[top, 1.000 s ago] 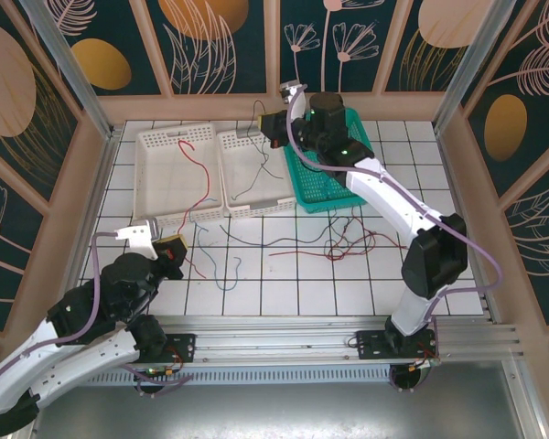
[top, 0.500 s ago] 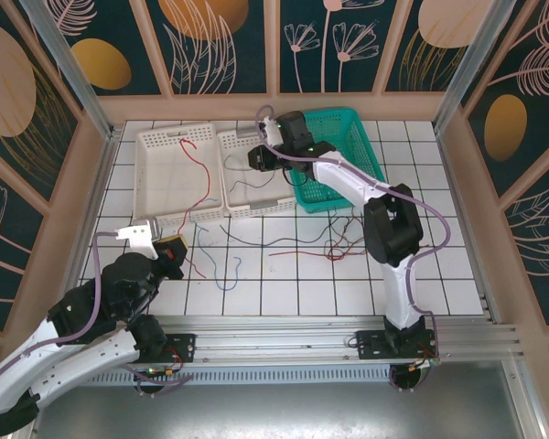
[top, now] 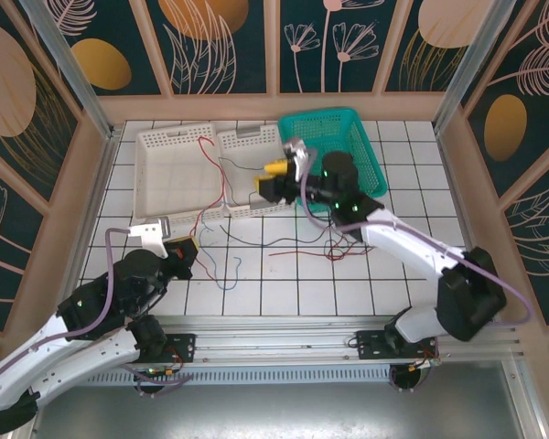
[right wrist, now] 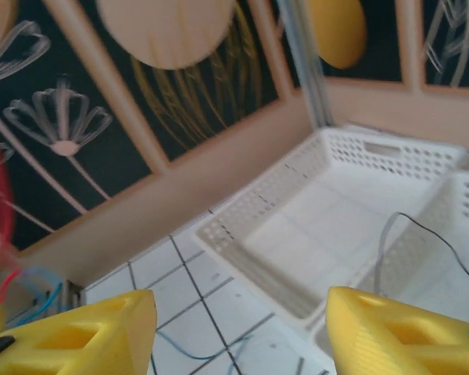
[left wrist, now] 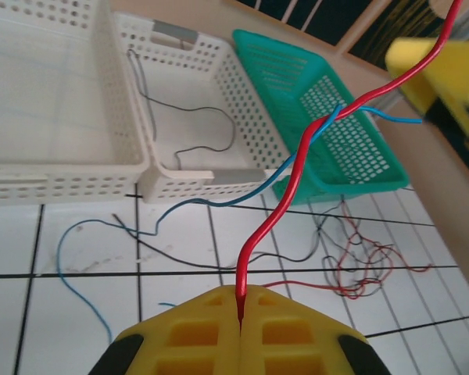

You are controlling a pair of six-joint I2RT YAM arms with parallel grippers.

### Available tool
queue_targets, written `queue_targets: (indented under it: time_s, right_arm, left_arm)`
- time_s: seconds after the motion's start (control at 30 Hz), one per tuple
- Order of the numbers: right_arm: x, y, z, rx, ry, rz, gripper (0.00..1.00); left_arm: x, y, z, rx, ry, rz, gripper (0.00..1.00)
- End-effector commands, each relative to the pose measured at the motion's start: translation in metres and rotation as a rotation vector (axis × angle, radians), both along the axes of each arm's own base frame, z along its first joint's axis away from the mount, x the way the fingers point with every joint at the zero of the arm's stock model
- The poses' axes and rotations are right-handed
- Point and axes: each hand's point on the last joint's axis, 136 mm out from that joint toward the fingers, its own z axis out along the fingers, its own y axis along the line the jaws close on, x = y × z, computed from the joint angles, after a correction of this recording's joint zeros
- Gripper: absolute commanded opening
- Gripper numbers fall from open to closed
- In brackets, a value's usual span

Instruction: Untangle the cables

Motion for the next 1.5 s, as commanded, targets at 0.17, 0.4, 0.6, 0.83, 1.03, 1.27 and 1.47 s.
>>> queue_targets:
  time_s: [0.17, 0.4, 0.6, 0.83, 1.03, 1.27, 1.47]
  right_arm:
    - [-0.071, 0.023, -0.025, 0.085, -0.198, 0.165, 0.61]
    - [-0.093, 0.052, -0.038, 0.076, -0.312, 0.153, 0.62]
    - [-0.087, 0.073, -0.049, 0.061, -0.344, 0.104, 0.62]
    - [-0.066, 0.088, -0.051, 0.069, -0.361, 0.033, 0.62]
    - [-0.054, 0.107, -0.060, 0.057, -0.351, 0.040, 0.58]
    - [-0.052, 0.102, -0.062, 0.055, -0.331, 0.015, 0.00]
    - [-0.045, 0.070, -0.056, 0.012, -0.311, -0.072, 0.00]
  left_arm:
    - [-0.004, -0.034, 0.029, -0.158, -0.024, -0.124, 0.00]
    - [-0.007, -0.046, 0.034, -0.208, -0.020, -0.171, 0.00]
    - [-0.008, -0.055, 0.034, -0.231, -0.008, -0.205, 0.00]
    - [-0.010, -0.060, 0.034, -0.242, 0.000, -0.226, 0.00]
    - [-0.011, -0.060, 0.034, -0.252, 0.001, -0.235, 0.00]
    - [-0.012, -0.054, 0.036, -0.253, -0.008, -0.217, 0.00]
    - [-0.008, -0.037, 0.036, -0.210, -0.014, -0.141, 0.00]
